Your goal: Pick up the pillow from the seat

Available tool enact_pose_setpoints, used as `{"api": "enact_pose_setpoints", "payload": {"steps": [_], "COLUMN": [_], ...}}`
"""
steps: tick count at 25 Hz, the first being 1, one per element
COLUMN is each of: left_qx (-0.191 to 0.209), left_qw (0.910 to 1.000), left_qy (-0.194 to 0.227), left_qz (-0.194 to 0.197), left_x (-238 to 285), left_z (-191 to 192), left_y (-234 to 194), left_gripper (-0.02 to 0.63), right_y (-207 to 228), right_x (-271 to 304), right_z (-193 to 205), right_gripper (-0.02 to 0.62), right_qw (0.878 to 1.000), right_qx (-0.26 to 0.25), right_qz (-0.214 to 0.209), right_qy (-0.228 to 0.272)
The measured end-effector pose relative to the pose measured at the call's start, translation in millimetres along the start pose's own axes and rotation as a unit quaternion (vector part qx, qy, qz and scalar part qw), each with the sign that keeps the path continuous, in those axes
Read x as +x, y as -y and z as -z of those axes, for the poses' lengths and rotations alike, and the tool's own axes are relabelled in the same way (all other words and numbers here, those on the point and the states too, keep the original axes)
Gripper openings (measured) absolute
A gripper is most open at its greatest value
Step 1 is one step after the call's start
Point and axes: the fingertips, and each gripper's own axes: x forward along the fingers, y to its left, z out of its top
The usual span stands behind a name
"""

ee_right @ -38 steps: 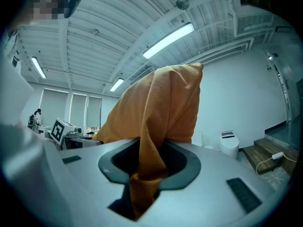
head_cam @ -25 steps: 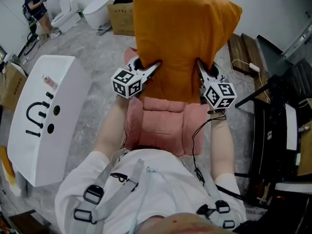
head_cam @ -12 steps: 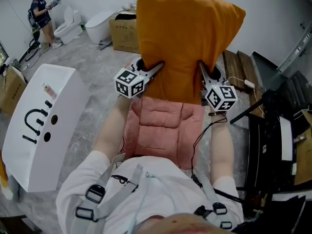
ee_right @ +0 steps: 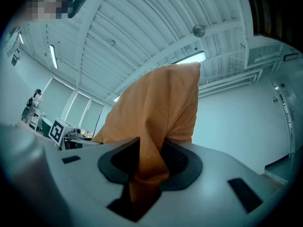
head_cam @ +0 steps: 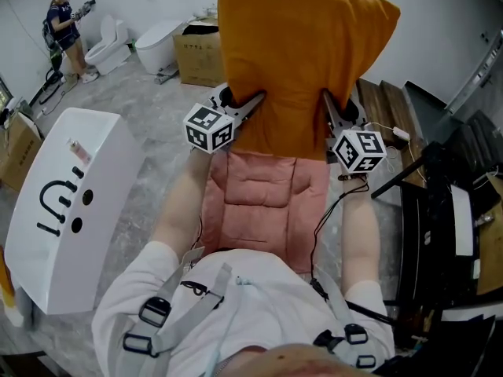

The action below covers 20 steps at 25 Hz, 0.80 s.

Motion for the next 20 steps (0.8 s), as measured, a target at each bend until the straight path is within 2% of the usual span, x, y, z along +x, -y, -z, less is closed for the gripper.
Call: {"api": "enact_pose_setpoints", "payload": {"steps": [20], "left_qx": [0.011], "left_qw": [0.9999], "left_qy": [0.010], "left_qz": [0.006], "left_x": [6.3], "left_z": [-2.4], "left_y": [-13.2], "left_gripper": [0.229], "right_y": [1.9], "right_x": [11.1], "right_z": [-0.8], "right_gripper": [0.132], "right_qw": [1.000], "right_qx": [-0.003], "right_qz": [0.001], "right_qy": [0.009]}}
